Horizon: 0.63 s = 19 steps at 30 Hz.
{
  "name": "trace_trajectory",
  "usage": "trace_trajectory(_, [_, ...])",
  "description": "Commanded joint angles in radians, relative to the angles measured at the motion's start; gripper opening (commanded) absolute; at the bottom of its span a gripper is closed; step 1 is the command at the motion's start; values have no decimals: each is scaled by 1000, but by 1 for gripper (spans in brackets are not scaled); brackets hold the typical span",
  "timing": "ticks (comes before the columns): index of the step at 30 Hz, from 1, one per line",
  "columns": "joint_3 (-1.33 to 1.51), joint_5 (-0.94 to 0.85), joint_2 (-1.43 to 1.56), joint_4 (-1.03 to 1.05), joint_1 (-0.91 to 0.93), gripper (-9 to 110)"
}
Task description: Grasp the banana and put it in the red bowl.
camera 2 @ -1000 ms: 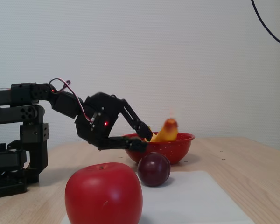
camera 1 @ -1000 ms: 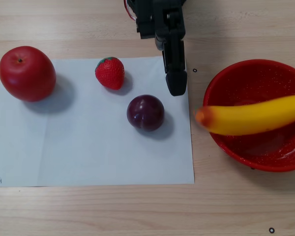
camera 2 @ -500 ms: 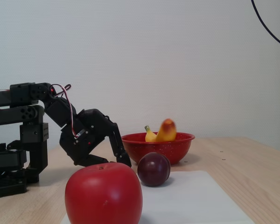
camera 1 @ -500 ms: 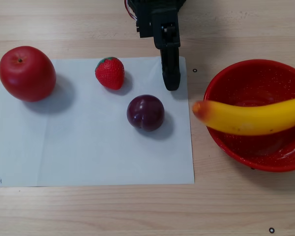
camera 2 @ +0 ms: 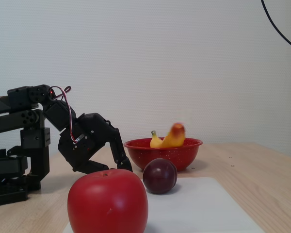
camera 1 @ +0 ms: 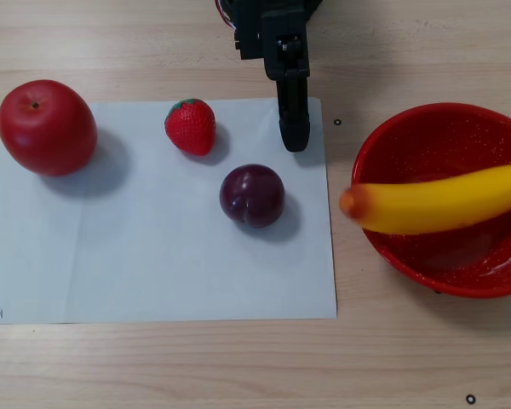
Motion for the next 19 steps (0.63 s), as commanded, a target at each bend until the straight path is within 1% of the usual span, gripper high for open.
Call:
trace_trajectory(1, [5,-9,-9,23,-14,0])
trace_trajectory(6, [5,-17,-9,23,-23,0])
trace_trajectory(11, [5,-138,-9,52,-89,0])
trace_trajectory(13, [5,-225,-9,78,-89,0])
trace_trajectory(14, [5,-324,-9,117,-89,0])
trace_trajectory(15, [5,-476,-9,179,-89,0])
trace_trajectory(18, [5,-1063,-9,529,-66,0])
trace_trajectory(19, [5,-1164,-9,503,-52,2])
